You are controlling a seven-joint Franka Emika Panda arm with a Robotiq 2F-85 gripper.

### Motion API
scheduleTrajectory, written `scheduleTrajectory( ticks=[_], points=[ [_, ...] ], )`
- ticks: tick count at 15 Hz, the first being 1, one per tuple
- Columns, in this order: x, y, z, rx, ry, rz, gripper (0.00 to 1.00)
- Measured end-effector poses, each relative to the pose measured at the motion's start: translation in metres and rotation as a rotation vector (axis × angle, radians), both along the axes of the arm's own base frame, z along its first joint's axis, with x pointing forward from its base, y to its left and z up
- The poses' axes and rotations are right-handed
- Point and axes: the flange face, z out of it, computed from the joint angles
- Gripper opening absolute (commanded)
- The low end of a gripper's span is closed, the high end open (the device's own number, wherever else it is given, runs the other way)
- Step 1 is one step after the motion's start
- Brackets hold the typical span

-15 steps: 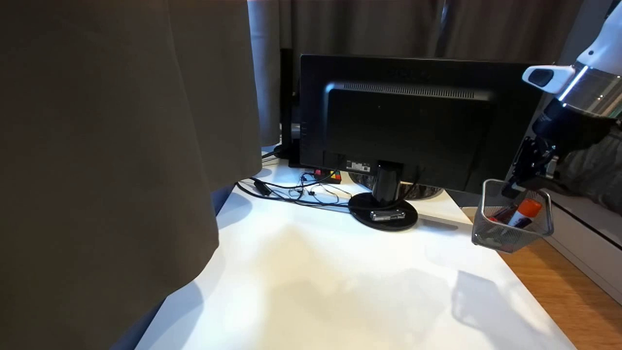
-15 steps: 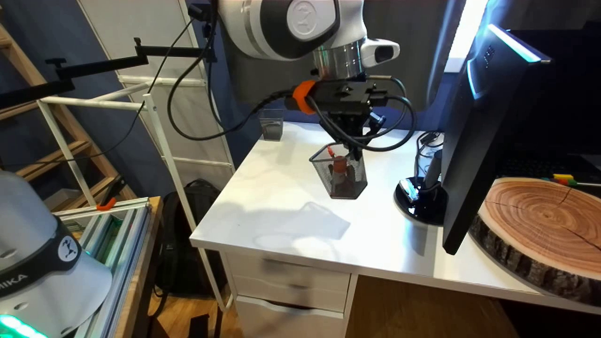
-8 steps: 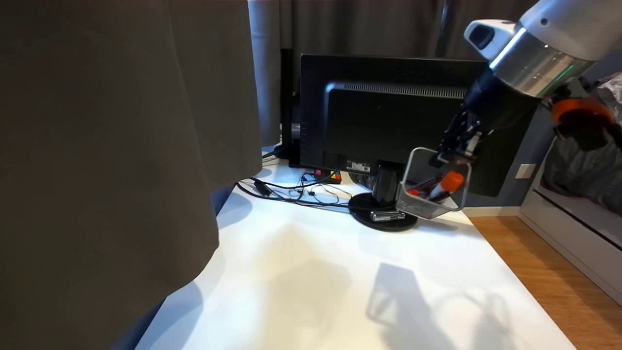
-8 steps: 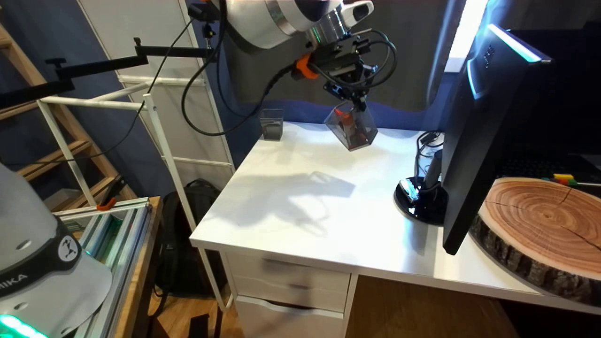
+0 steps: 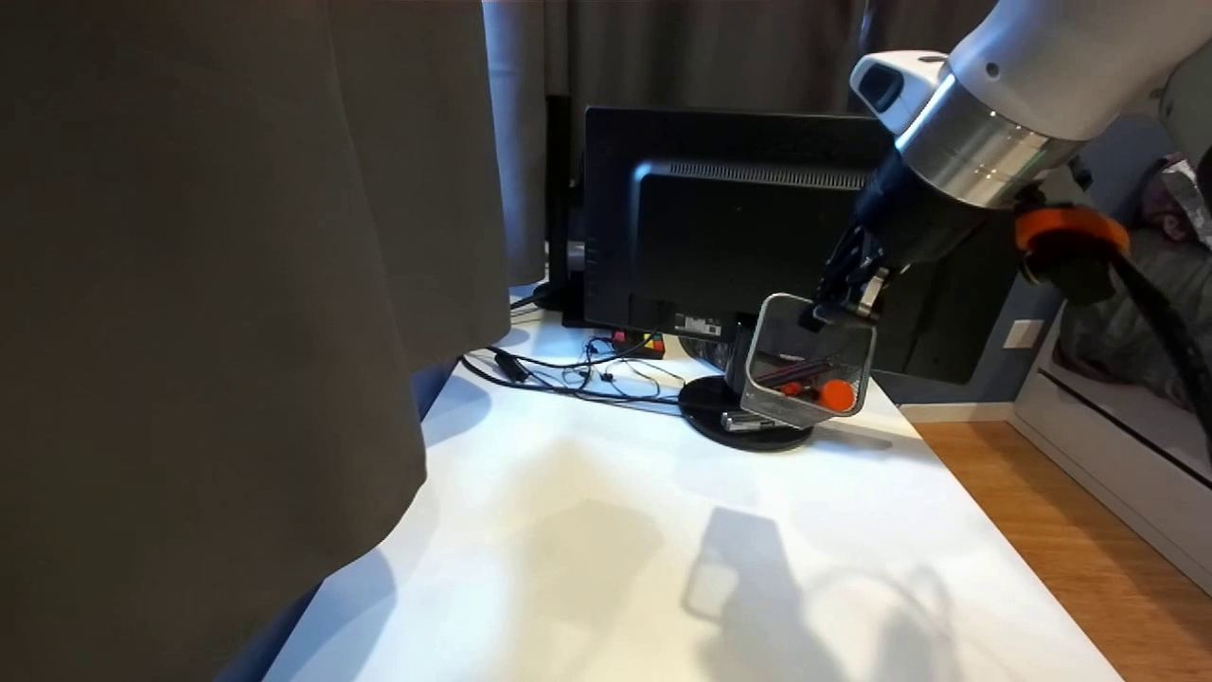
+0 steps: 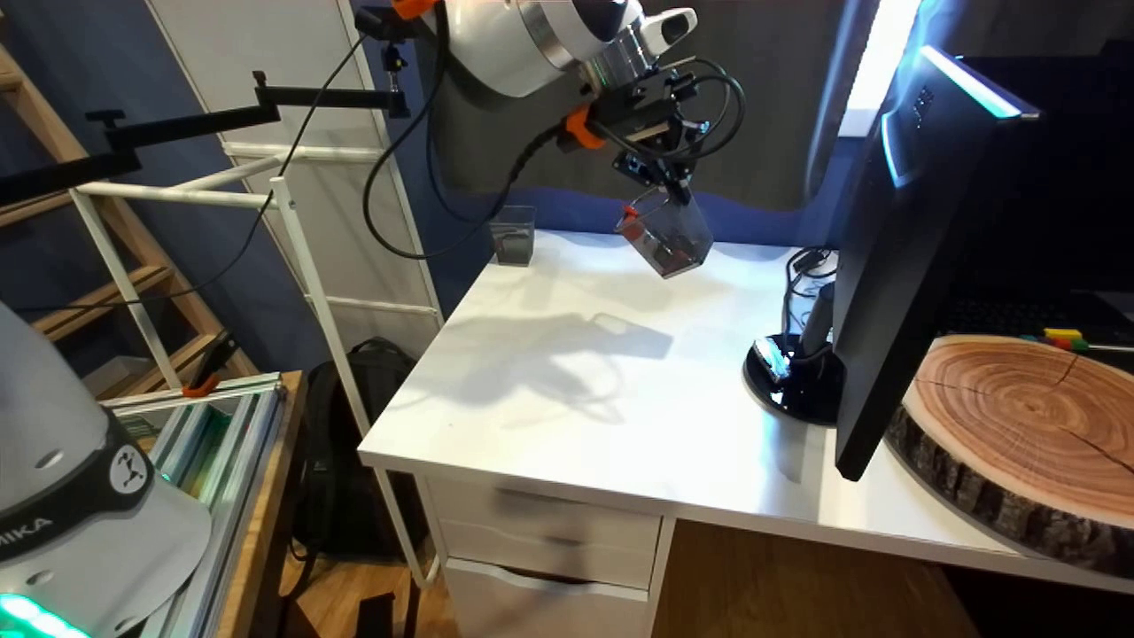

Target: Pick up the gray pen holder with items in it and pour out all the items it in onto the table, put the gray pen holder back on the table

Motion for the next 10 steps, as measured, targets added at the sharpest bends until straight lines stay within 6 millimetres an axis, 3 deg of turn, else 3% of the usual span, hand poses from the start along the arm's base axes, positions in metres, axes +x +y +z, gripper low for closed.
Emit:
scheduleTrajectory(
  ticks=[2,7,10],
  points=[
    [0.006,0.026,0.000,-0.017,-0.013,0.023,0.02],
    [0.021,0.124,-0.010,-0.164,-0.073,0.118,0.02],
    [0.031,0.149,-0.035,-0.294,-0.093,0.145,0.02]
  ],
)
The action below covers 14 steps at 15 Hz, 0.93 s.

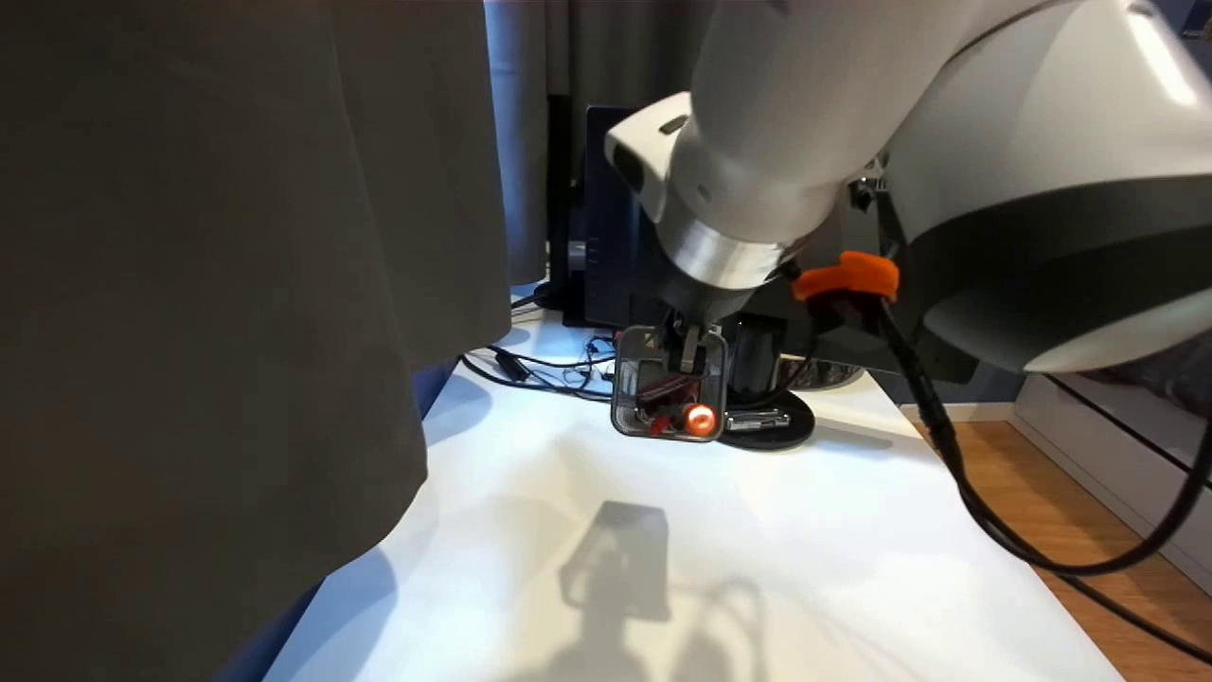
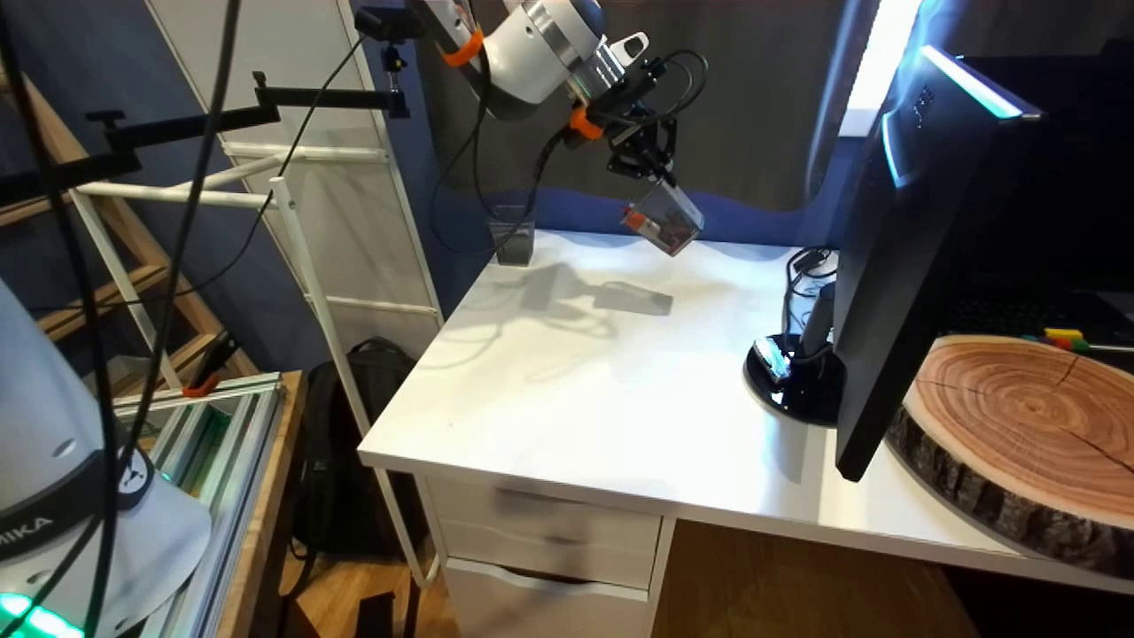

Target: Pick up the gray pen holder with items in it and pour out all the items it in onto the table, put the gray pen holder back on the table

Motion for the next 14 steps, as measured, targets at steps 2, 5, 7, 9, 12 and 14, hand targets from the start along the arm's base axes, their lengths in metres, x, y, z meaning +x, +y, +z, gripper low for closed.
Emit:
scheduleTrajectory(
  ticks=[2,5,7,9,12,14],
  points=[
    [0.006,0.009,-0.019,-0.017,0.007,0.003,0.06],
    [0.012,0.014,-0.034,0.009,0.024,0.004,0.02],
    [0.014,0.012,-0.034,0.012,0.024,0.001,0.02],
    [0.013,0.010,-0.037,-0.045,0.032,-0.032,0.02],
    [0.004,0.024,-0.038,-0.154,0.045,-0.086,0.02],
    [-0.005,0.040,-0.043,-0.237,0.044,-0.111,0.02]
  ],
)
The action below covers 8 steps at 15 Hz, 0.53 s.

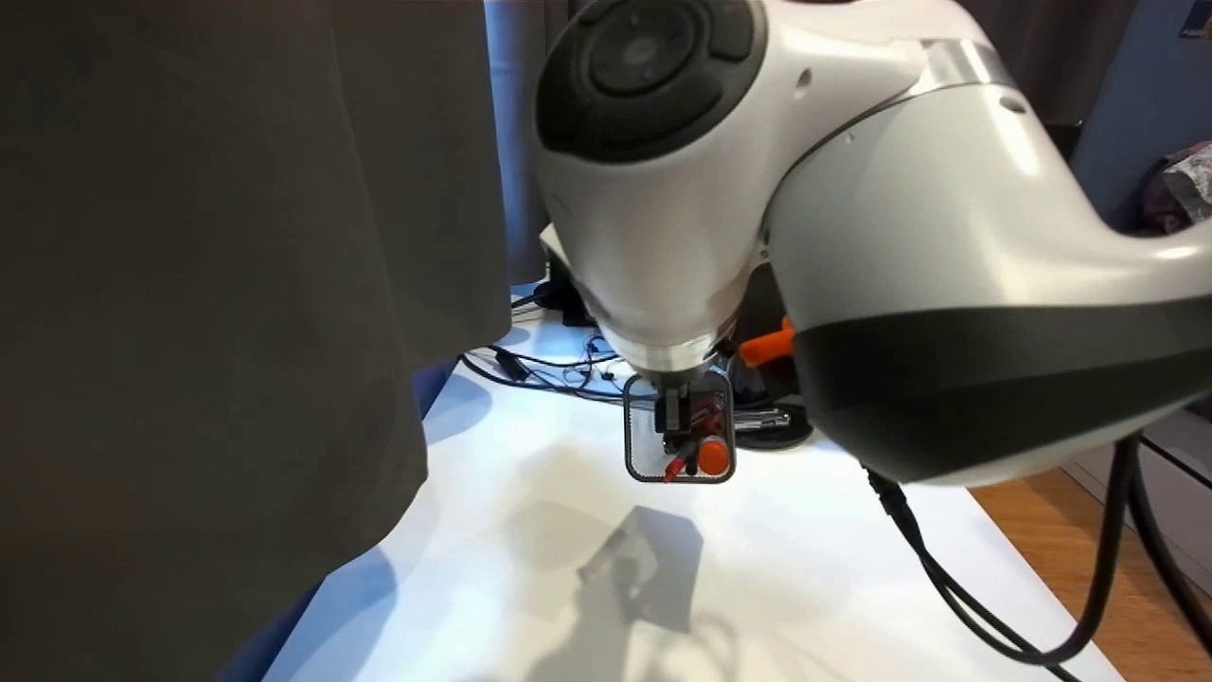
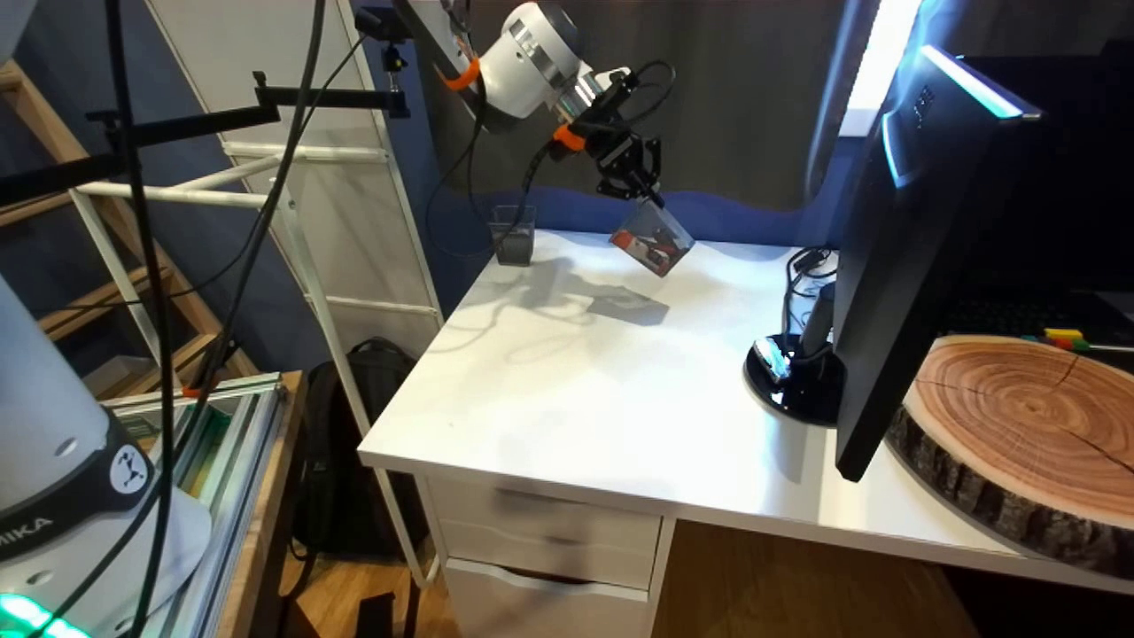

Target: Pick up the gray pen holder with items in it and pour out all the items it in onto the table, put the gray pen holder back on the table

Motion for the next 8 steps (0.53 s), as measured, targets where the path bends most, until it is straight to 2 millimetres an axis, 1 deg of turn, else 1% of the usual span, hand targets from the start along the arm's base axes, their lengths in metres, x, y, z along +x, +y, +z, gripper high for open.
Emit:
scheduleTrajectory(
  ticks=[2,4,8],
  points=[
    [-0.010,0.011,-0.013,-0.100,0.000,-0.022,0.02],
    [-0.016,0.014,-0.031,-0.200,0.001,-0.048,0.02],
    [-0.017,0.006,-0.071,-0.367,0.013,-0.101,0.02]
  ],
)
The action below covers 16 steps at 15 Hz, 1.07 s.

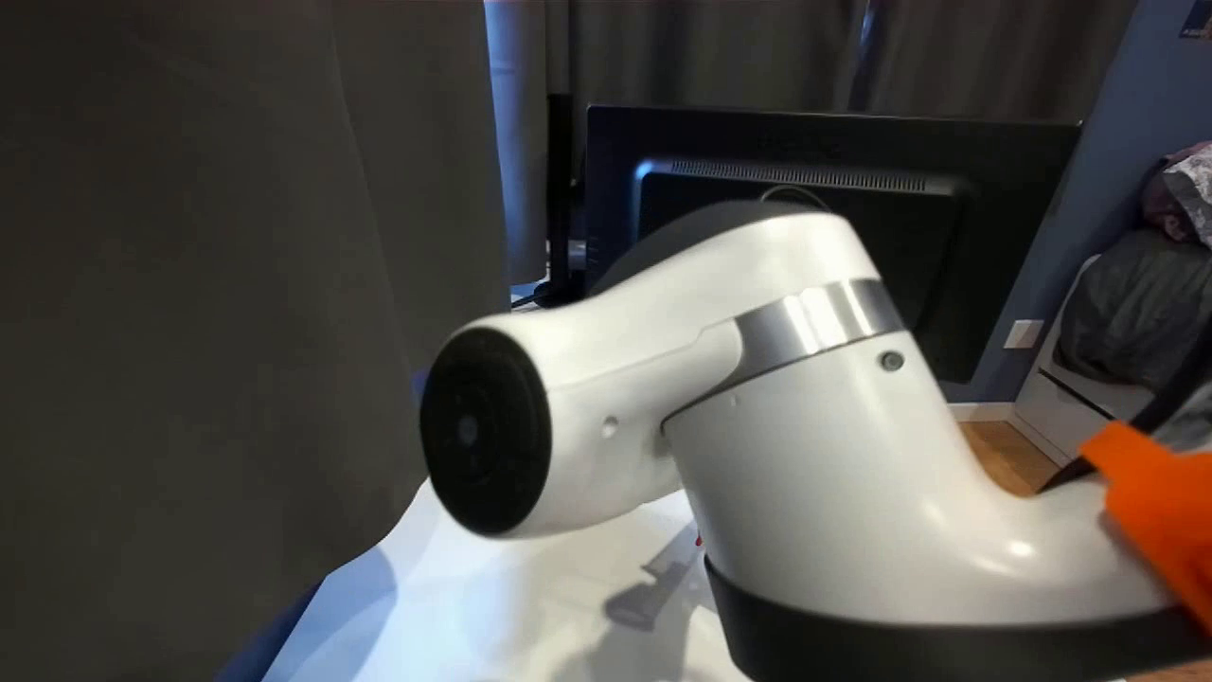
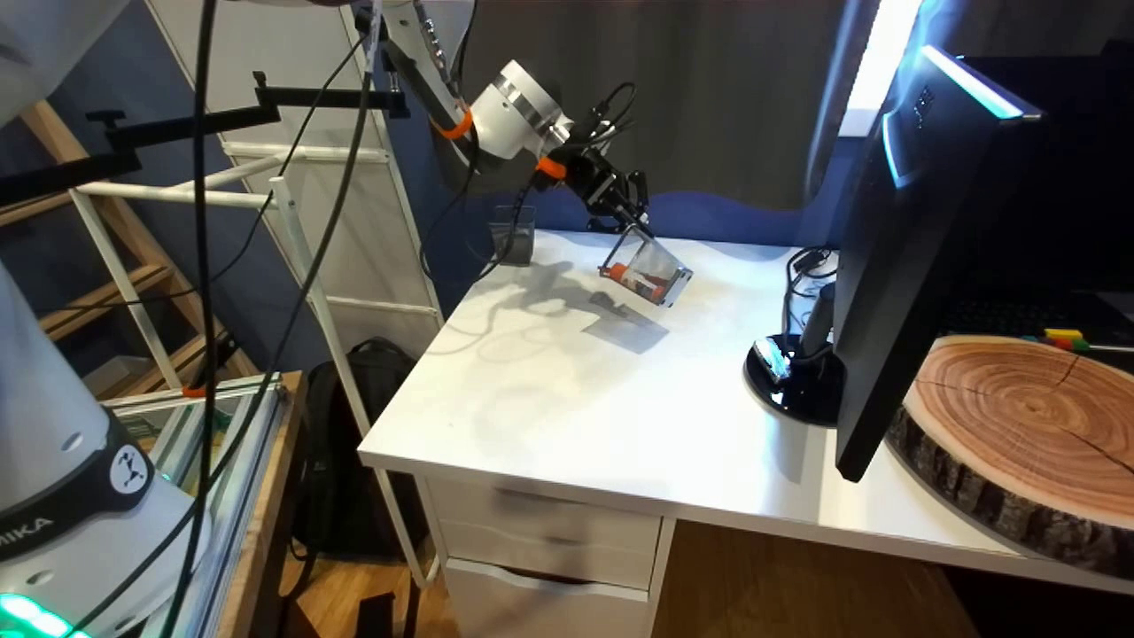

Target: Pick up the gray pen holder with items in it and pour out all the items it in onto the table, put the gray pen holder back on the table

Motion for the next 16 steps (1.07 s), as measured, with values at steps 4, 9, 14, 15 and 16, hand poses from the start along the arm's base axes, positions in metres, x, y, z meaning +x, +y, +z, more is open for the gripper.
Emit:
scheduleTrajectory(
  ticks=[4,9,14,15,16],
  points=[
    [0.005,-0.007,-0.030,-0.098,0.034,-0.027,0.02],
    [0.013,-0.005,-0.048,-0.210,0.153,0.039,0.02],
    [0.018,-0.002,-0.053,-0.325,0.299,0.130,0.02],
    [0.018,-0.002,-0.054,-0.352,0.327,0.142,0.02],
    [0.018,-0.003,-0.055,-0.378,0.354,0.149,0.02]
  ],
)
